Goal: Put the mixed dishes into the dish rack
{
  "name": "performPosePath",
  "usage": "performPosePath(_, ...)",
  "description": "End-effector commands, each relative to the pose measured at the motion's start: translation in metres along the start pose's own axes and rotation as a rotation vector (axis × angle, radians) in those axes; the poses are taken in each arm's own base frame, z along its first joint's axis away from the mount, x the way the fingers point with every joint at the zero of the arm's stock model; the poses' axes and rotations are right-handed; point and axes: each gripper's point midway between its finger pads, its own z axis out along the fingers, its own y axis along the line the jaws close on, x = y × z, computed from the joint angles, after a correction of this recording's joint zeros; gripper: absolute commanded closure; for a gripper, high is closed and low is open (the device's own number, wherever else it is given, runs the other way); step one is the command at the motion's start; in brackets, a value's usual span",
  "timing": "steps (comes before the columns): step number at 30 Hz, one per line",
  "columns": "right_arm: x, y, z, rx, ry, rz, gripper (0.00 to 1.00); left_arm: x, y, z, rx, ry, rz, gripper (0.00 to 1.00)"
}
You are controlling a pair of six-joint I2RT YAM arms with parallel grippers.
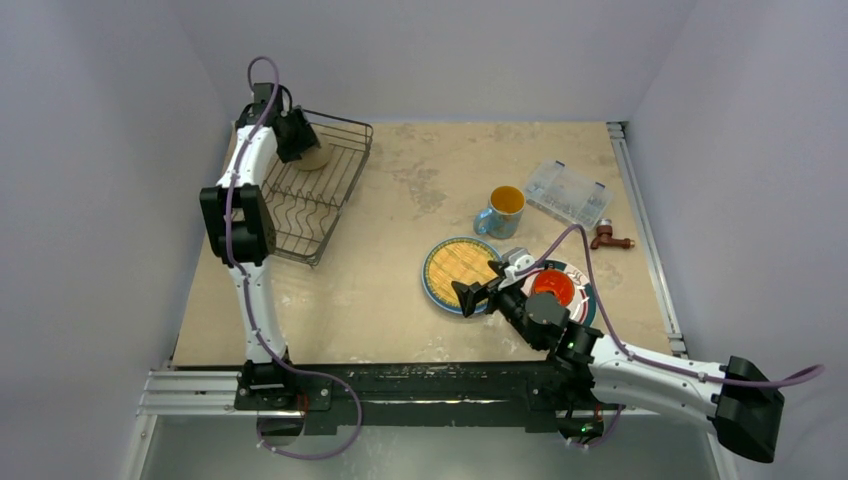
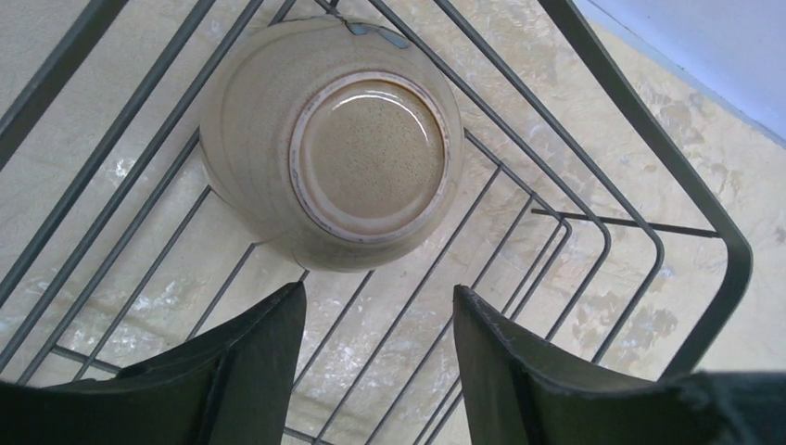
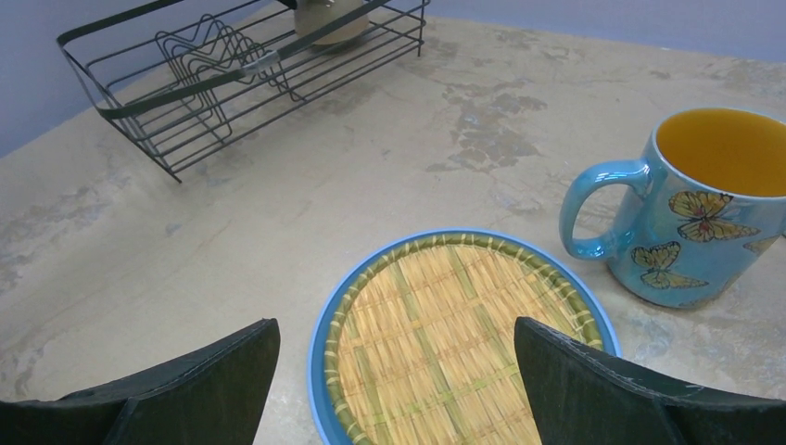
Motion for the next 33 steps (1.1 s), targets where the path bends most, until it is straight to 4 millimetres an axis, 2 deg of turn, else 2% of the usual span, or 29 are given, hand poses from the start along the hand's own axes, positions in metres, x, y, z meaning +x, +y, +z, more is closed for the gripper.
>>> performPosePath(1,-0.024,0.000,0.005,0.020,-0.069,0.019,0.01,-0.019,-0.014,-0.034,0.038,-0.017,0.038,0.39)
performPosePath(4,-0.025,0.000,0.005,0.023,-0.069,0.017,0.01,-0.014,-0.035,-0.076,0.125,-0.004,-0.019,0.33)
performPosePath(6,-0.024,-0.001,0.005,0.028,-0.069,0.020,0.01,-0.015,-0.057,-0.109,0.241,-0.045,-0.058,0.29)
performPosePath(8,-0.024,-0.001,0.006,0.027,-0.070,0.019,0.01,-0.013,-0.081,-0.143,0.379,-0.094,-0.091,0.10)
performPosePath(9,-0.024,0.000,0.008,0.027,-0.068,0.017,0.01,-0.005,-0.097,-0.162,0.451,-0.100,-0.092,0.01)
performPosePath(10,-0.024,0.001,0.009,0.027,-0.063,0.015,0.01,0.012,-0.106,-0.173,0.494,-0.074,-0.097,0.00)
performPosePath(11,-0.023,0.001,0.011,0.032,-0.054,0.013,0.01,0.022,-0.125,-0.198,0.572,-0.075,-0.062,0.00)
performPosePath(12,-0.020,0.001,0.013,0.038,-0.037,0.007,0.01,0.034,-0.145,-0.214,0.636,-0.071,-0.006,0.00)
performPosePath(14,-0.016,0.002,0.014,0.038,-0.018,0.004,0.01,0.066,-0.177,-0.241,0.689,-0.050,0.130,0.00)
performPosePath(16,-0.016,0.004,0.016,0.028,-0.018,0.003,0.01,0.095,-0.199,-0.265,0.712,-0.044,0.304,0.00)
performPosePath(20,-0.016,0.001,0.017,0.055,-0.003,0.008,0.01,0.138,-0.217,-0.301,0.682,-0.073,0.567,0.00)
performPosePath(23,-0.018,-0.002,0.015,0.071,-0.004,0.034,0.01,0.157,-0.220,-0.318,0.645,-0.195,0.772,0.00)
performPosePath(25,-0.021,-0.008,0.012,0.107,-0.012,0.063,0.01,0.164,-0.213,-0.322,0.622,-0.243,0.827,0.00)
performPosePath(28,-0.023,-0.015,0.009,0.158,-0.003,0.110,0.01,0.163,-0.203,-0.330,0.559,-0.326,0.850,0.00)
performPosePath(31,-0.019,-0.024,0.007,0.216,0.002,0.161,0.01,0.172,-0.207,-0.344,0.585,-0.371,0.901,0.00)
performPosePath(33,-0.020,-0.032,0.006,0.274,-0.010,0.205,0.01,0.172,-0.207,-0.347,0.580,-0.401,0.900,0.00)
